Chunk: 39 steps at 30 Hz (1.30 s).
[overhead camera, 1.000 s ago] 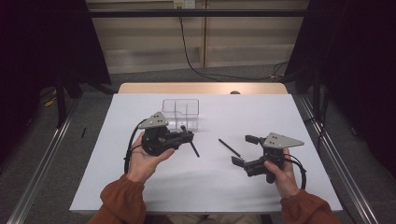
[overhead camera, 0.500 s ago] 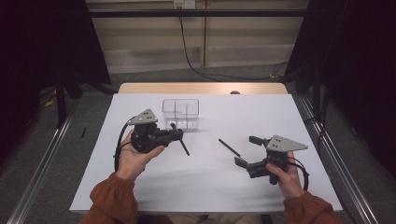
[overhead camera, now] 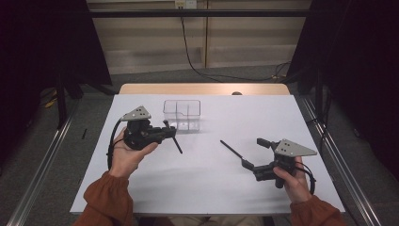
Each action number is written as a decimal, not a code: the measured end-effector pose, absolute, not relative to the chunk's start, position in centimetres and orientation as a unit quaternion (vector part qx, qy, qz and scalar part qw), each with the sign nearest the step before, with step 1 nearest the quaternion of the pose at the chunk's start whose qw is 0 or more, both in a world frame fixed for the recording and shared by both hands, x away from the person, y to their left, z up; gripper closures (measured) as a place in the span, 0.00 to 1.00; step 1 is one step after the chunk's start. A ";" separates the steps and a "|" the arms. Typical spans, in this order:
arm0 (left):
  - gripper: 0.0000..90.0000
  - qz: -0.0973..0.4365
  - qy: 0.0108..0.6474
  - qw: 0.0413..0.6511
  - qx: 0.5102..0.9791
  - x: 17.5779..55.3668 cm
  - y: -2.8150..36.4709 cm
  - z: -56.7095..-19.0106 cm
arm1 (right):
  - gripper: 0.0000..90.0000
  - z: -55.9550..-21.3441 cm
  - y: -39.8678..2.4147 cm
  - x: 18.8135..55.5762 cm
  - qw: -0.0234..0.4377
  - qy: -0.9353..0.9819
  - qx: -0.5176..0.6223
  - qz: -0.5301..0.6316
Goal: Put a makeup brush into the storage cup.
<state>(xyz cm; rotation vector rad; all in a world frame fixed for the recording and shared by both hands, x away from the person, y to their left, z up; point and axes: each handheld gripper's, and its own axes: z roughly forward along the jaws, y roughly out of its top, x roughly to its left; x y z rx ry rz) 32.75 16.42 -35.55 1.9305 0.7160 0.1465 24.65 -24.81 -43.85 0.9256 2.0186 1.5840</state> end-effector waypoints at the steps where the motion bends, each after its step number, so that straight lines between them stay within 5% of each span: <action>1: 0.93 0.061 0.298 0.514 0.802 32.8 16.5 -35.6 | 0.02 -43.9 -24.9 24.6 0.205 0.724 0.332 0.569; 39: 0.93 0.109 0.322 0.525 0.780 36.8 18.3 -32.4 | 0.00 -44.3 -26.2 23.0 0.215 0.717 0.347 0.566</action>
